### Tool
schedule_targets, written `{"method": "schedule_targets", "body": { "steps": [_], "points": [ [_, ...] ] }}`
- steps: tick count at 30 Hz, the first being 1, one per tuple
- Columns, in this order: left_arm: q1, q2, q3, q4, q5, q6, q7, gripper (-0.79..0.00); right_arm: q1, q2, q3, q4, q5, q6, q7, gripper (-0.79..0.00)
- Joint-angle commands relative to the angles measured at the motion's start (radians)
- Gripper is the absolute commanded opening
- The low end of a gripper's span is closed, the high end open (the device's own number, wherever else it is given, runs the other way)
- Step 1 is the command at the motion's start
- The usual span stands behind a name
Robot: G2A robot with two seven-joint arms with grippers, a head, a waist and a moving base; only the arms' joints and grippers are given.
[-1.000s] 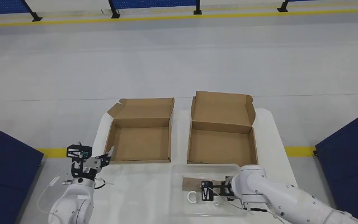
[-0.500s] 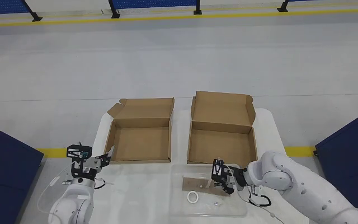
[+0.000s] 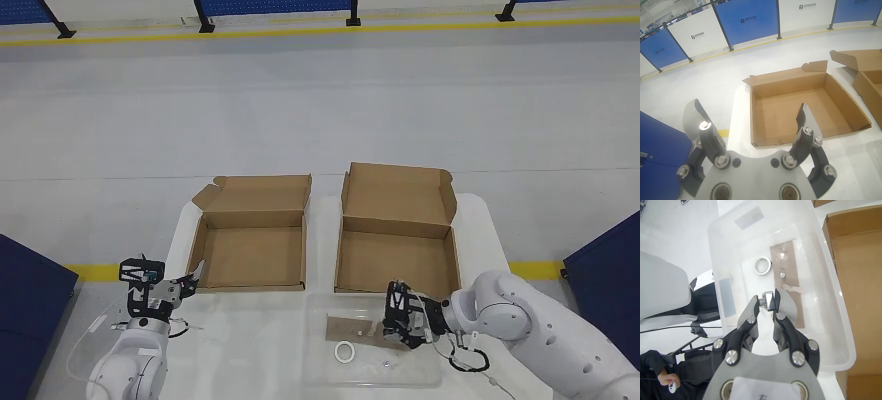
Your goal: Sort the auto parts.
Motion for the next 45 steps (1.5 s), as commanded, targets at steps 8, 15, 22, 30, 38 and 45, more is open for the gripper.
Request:
{"method": "schedule_targets", "body": {
  "steps": [8, 15, 22, 30, 38, 45],
  "points": [
    [0.0, 0.0, 0.0, 0.0, 0.0, 0.0, 0.0, 0.0, -0.037, 0.009, 0.054, 0.113, 0.317, -0.169, -0.096, -0.785],
    [0.0, 0.0, 0.0, 0.0, 0.0, 0.0, 0.0, 0.0, -0.047, 0.008, 0.052, 0.166, 0.539, -0.271, -0.09, -0.785],
    [0.0, 0.0, 0.0, 0.0, 0.0, 0.0, 0.0, 0.0, -0.036, 0.004, 0.035, 0.195, 0.695, -0.332, -0.056, -0.785],
    [0.0, 0.0, 0.0, 0.0, 0.0, 0.0, 0.0, 0.0, -0.036, 0.004, 0.035, 0.195, 0.695, -0.332, -0.056, -0.785],
    [0.0, 0.0, 0.0, 0.0, 0.0, 0.0, 0.0, 0.0, -0.071, -0.003, 0.055, 0.15, 1.016, -0.334, -0.07, -0.785],
    [0.0, 0.0, 0.0, 0.0, 0.0, 0.0, 0.0, 0.0, -0.092, -0.003, 0.091, 0.09, 1.241, -0.334, -0.019, -0.785]
  ]
}}
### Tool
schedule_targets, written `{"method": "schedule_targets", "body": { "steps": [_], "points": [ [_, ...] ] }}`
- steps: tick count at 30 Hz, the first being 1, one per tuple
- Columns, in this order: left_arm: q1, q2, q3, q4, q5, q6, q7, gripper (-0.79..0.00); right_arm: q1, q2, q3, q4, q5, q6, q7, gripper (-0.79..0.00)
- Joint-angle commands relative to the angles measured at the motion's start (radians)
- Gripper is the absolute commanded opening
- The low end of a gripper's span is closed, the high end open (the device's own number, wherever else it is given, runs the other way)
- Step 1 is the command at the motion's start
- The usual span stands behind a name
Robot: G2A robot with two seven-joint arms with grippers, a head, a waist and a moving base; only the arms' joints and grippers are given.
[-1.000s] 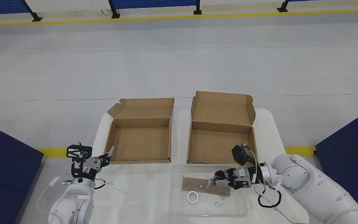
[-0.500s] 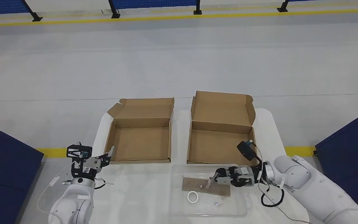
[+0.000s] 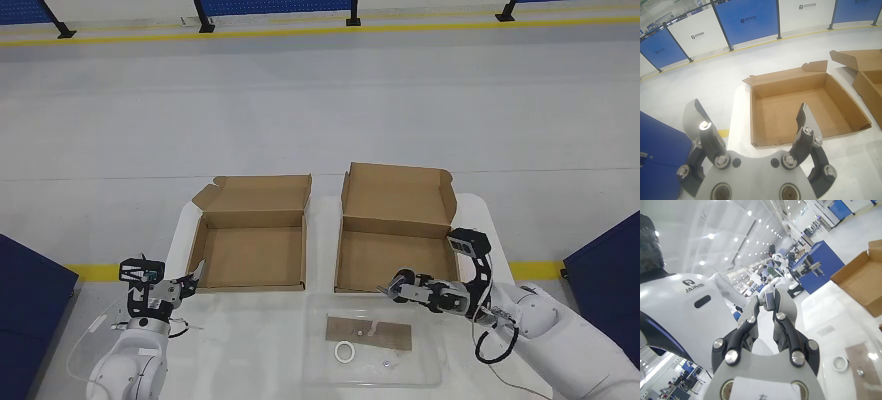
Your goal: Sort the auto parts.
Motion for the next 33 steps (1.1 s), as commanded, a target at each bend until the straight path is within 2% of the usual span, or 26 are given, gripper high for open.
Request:
{"method": "schedule_targets", "body": {
  "steps": [1, 5, 6, 15, 19, 23, 30, 33],
  "points": [
    [0.0, 0.0, 0.0, 0.0, 0.0, 0.0, 0.0, 0.0, -0.004, 0.001, 0.004, -0.018, 0.041, 0.0, 0.0, -0.785],
    [0.0, 0.0, 0.0, 0.0, 0.0, 0.0, 0.0, 0.0, -0.002, 0.001, 0.01, -0.053, 0.087, 0.0, 0.0, -0.785],
    [0.0, 0.0, 0.0, 0.0, 0.0, 0.0, 0.0, 0.0, 0.008, 0.003, 0.017, -0.052, 0.049, 0.0, 0.0, -0.785],
    [0.0, 0.0, 0.0, 0.0, 0.0, 0.0, 0.0, 0.0, 0.001, -0.001, 0.021, -0.072, 0.054, 0.011, -0.028, -0.785],
    [0.0, 0.0, 0.0, 0.0, 0.0, 0.0, 0.0, 0.0, -0.004, -0.011, 0.026, -0.133, 0.186, 0.0, -0.002, -0.785],
    [0.0, 0.0, 0.0, 0.0, 0.0, 0.0, 0.0, 0.0, 0.012, -0.023, 0.026, -0.194, 0.349, 0.032, 0.032, -0.785],
    [0.0, 0.0, 0.0, 0.0, 0.0, 0.0, 0.0, 0.0, 0.051, -0.053, 0.053, -0.251, 0.512, 0.162, 0.161, -0.785],
    [0.0, 0.0, 0.0, 0.0, 0.0, 0.0, 0.0, 0.0, 0.051, -0.053, 0.053, -0.251, 0.512, 0.162, 0.161, -0.785]
  ]
}}
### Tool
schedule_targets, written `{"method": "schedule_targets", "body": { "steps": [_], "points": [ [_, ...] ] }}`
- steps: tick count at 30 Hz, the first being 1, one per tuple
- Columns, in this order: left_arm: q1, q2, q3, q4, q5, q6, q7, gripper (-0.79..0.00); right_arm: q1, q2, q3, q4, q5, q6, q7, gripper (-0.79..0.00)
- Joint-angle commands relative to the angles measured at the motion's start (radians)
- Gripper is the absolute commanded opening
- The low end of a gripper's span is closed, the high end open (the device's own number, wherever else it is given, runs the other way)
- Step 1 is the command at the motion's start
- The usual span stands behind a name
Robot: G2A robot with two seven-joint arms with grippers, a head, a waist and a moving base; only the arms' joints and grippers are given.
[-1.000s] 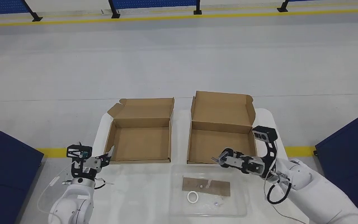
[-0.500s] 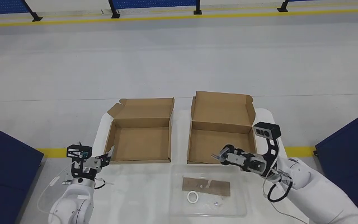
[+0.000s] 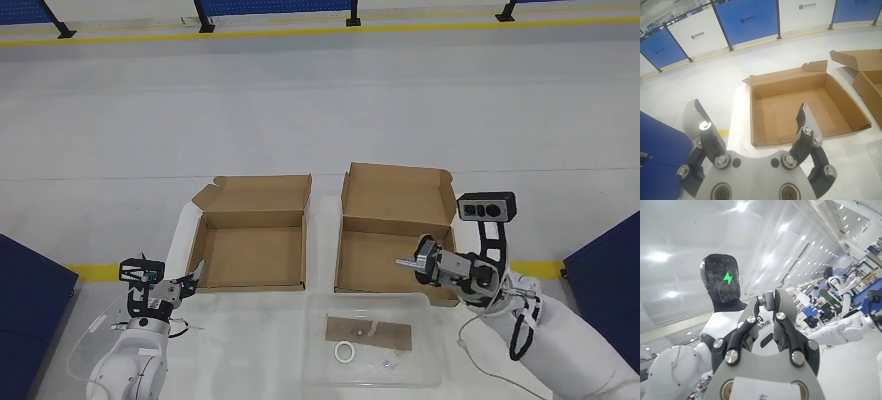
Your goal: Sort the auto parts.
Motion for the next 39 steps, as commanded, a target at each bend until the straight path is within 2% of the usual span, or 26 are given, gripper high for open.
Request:
{"method": "schedule_targets", "body": {
  "steps": [1, 6, 8, 13, 18, 26, 34, 39],
  "points": [
    [0.0, 0.0, 0.0, 0.0, 0.0, 0.0, 0.0, 0.0, 0.0, 0.001, 0.0, 0.001, -0.003, -0.004, -0.004, -0.785],
    [0.0, 0.0, 0.0, 0.0, 0.0, 0.0, 0.0, 0.0, -0.002, 0.0, 0.0, 0.0, -0.003, 0.001, -0.009, -0.785],
    [0.0, 0.0, 0.0, 0.0, 0.0, 0.0, 0.0, 0.0, -0.01, -0.006, -0.003, -0.033, 0.025, 0.042, -0.019, -0.785],
    [0.0, 0.0, 0.0, 0.0, 0.0, 0.0, 0.0, 0.0, -0.02, -0.04, -0.02, -0.081, 0.285, 0.082, 0.082, -0.785],
    [0.0, 0.0, 0.0, 0.0, 0.0, 0.0, 0.0, 0.0, -0.017, -0.075, -0.003, -0.07, 0.386, 0.161, 0.161, -0.785],
    [0.0, 0.0, 0.0, 0.0, 0.0, 0.0, 0.0, 0.0, -0.019, -0.077, 0.002, -0.074, 0.374, 0.172, 0.143, -0.785],
    [0.0, 0.0, 0.0, 0.0, 0.0, 0.0, 0.0, 0.0, -0.034, -0.076, 0.069, -0.084, 0.05, 0.273, 0.069, -0.785],
    [0.0, 0.0, 0.0, 0.0, 0.0, 0.0, 0.0, 0.0, -0.055, -0.084, 0.087, -0.11, -0.001, 0.29, 0.062, -0.785]
  ]
}}
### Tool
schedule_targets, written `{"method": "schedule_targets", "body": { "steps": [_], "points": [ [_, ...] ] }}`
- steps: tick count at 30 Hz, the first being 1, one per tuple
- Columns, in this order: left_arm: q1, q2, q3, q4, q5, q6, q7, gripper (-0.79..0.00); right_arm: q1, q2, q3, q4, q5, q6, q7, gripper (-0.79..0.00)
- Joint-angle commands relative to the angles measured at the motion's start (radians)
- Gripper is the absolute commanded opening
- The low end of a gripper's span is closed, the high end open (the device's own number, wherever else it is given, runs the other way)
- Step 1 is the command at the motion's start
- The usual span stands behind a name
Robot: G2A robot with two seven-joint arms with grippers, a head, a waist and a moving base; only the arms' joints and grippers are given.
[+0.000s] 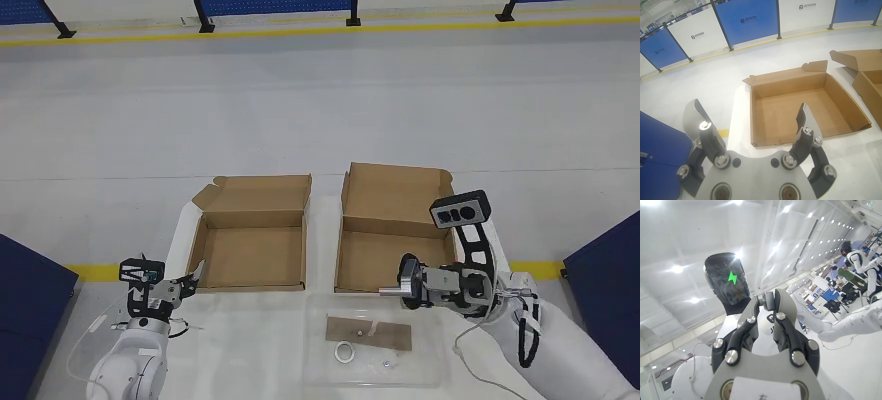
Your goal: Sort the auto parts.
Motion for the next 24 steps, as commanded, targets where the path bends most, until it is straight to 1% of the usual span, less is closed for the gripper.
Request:
{"method": "schedule_targets", "body": {
  "steps": [1, 4, 8, 13, 18, 24],
  "points": [
    [0.0, 0.0, 0.0, 0.0, 0.0, 0.0, 0.0, 0.0, -0.008, -0.006, 0.003, -0.005, 0.012, -0.003, 0.007, -0.785],
    [0.0, 0.0, 0.0, 0.0, 0.0, 0.0, 0.0, 0.0, -0.019, -0.016, 0.005, -0.01, 0.058, -0.011, 0.037, -0.785],
    [0.0, 0.0, 0.0, 0.0, 0.0, 0.0, 0.0, 0.0, -0.026, -0.032, 0.001, -0.009, 0.151, -0.007, 0.116, -0.785],
    [0.0, 0.0, 0.0, 0.0, 0.0, 0.0, 0.0, 0.0, -0.035, -0.055, -0.007, 0.0, 0.25, -0.016, 0.177, -0.785],
    [0.0, 0.0, 0.0, 0.0, 0.0, 0.0, 0.0, 0.0, -0.049, -0.081, -0.015, 0.004, 0.368, -0.022, 0.209, -0.785],
    [0.0, 0.0, 0.0, 0.0, 0.0, 0.0, 0.0, 0.0, -0.075, -0.112, 0.003, 0.01, 0.48, -0.007, 0.224, -0.785]
  ]
}}
